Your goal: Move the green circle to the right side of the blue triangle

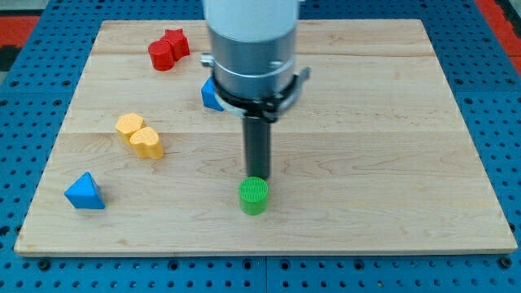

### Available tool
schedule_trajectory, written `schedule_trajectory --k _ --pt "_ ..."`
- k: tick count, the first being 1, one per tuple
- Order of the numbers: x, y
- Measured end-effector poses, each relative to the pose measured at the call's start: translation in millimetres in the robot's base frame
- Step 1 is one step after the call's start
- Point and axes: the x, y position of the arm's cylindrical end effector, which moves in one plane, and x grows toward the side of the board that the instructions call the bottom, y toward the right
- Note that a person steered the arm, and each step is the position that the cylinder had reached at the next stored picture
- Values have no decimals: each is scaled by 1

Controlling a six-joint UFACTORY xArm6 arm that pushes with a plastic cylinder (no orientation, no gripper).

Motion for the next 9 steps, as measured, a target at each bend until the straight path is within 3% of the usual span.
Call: schedule_trajectory --k 2,3,4,5,6,7,9 --pt "39 -7" --pt "34 -53" --pt "15 -59" --pt "22 -129" --pt "24 -150" --pt "43 -121" --pt "98 -133"
